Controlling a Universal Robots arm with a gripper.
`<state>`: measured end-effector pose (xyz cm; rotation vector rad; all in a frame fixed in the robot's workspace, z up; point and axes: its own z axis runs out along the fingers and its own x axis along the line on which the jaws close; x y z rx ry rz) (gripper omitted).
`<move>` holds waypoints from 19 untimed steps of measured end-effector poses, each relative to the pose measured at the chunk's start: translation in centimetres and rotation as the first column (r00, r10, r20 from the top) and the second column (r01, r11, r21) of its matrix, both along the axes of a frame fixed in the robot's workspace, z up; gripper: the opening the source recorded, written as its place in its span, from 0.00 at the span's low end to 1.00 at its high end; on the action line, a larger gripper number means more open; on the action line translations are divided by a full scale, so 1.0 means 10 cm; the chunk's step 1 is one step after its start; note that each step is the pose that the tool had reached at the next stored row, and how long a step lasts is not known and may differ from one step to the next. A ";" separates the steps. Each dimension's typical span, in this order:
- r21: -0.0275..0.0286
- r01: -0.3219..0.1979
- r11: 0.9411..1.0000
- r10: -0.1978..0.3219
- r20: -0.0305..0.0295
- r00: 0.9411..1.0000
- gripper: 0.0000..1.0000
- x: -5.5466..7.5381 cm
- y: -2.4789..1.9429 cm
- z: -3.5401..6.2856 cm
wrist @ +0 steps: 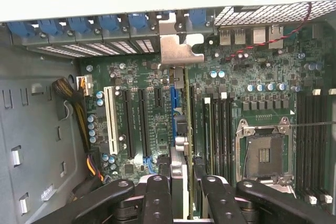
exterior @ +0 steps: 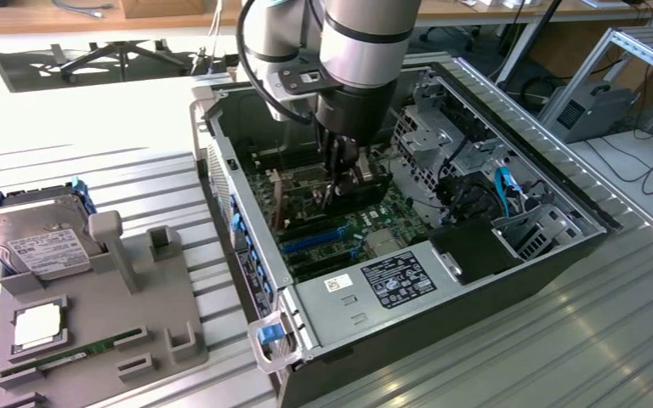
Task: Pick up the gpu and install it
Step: 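Insert the gpu into the slot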
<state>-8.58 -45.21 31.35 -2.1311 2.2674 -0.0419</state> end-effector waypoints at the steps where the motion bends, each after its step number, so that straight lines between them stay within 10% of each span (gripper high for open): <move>1: 0.000 0.000 1.000 0.000 0.000 1.000 0.27 -0.01 0.000 -0.001; 19: 0.000 0.000 1.000 0.000 0.000 1.000 0.27 -0.07 -0.039 -0.116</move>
